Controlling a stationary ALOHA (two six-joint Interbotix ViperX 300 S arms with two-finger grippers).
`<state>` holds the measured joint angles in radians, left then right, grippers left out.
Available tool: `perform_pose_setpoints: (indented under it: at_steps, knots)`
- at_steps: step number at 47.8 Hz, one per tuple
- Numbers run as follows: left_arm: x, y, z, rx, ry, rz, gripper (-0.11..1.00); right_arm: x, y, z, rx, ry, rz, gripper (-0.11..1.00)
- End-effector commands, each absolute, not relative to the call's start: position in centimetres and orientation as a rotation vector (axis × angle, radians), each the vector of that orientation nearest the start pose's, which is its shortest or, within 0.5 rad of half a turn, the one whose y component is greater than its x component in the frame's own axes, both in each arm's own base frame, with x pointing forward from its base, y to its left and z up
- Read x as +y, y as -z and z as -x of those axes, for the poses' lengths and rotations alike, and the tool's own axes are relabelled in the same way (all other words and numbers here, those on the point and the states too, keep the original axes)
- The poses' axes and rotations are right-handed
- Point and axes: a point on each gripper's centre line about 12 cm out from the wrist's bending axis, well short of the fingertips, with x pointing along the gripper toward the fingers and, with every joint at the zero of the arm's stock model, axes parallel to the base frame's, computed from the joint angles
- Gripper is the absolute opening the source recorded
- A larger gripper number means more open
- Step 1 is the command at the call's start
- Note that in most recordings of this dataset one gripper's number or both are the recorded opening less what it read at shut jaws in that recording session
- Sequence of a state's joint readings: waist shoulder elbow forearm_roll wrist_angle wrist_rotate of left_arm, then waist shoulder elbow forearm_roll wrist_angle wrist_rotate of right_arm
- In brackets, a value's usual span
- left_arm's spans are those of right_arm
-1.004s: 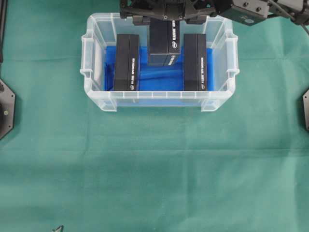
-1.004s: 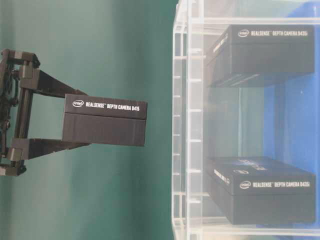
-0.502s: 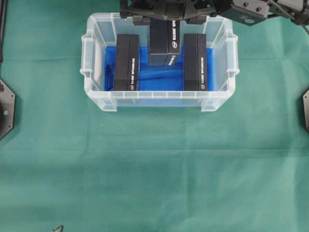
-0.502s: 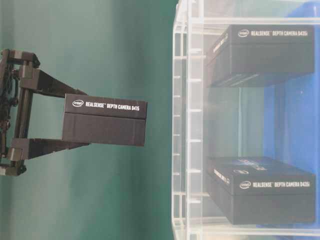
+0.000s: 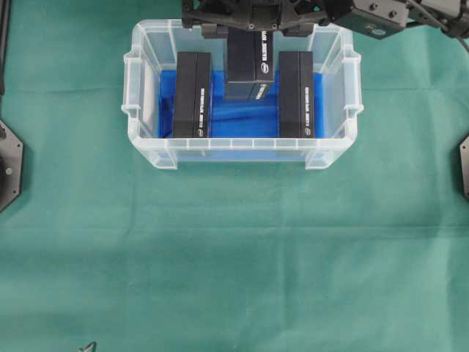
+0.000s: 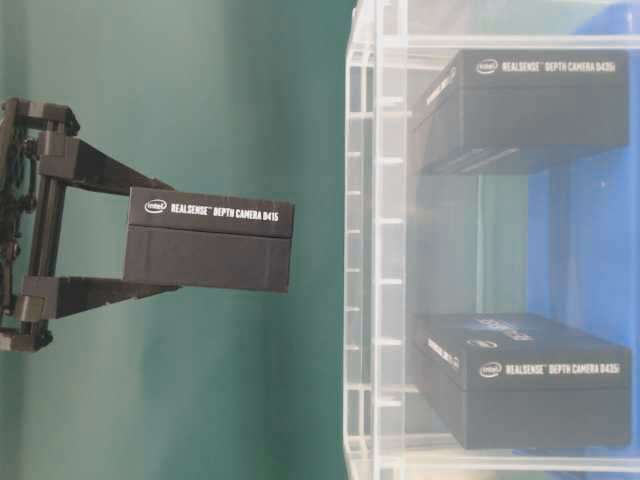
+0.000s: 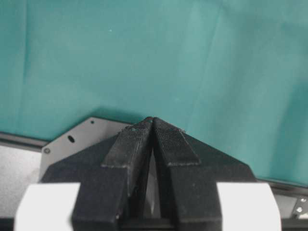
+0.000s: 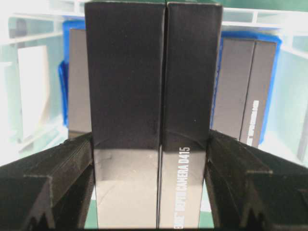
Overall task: Take the box out of the case with the right arm.
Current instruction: 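Lift the middle box straight up out of the case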
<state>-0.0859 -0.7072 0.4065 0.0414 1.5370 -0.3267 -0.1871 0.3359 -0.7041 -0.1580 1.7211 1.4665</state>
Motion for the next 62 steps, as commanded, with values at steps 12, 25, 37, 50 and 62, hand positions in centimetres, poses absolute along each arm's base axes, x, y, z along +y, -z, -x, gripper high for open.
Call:
perform_pose_setpoints:
  at_steps: [12, 25, 37, 50, 62]
  knots:
    - [-1.0, -37.5, -17.6, 1.209, -0.164, 0.207, 0.08, -10.1, -40.9, -43.9, 0.82, 1.195, -1.261, 0.67]
    - [-1.0, -37.5, -17.6, 1.209, -0.164, 0.207, 0.08, -10.1, -40.9, -43.9, 0.821, 1.193, -1.26, 0.67]
    - [-1.0, -37.5, -17.6, 1.209, -0.164, 0.207, 0.08, -8.6, -40.9, -44.0, 0.851, 1.181, -1.246, 0.67]
    - [-1.0, -37.5, -17.6, 1.209, -0.164, 0.207, 0.08, -4.0, -41.3, -44.0, 0.891, 1.149, -1.231, 0.67]
    - [-1.0, -37.5, -17.6, 1.21, -0.164, 0.206, 0.08, 1.4, -41.1, -44.0, 0.899, 1.149, -1.24, 0.67]
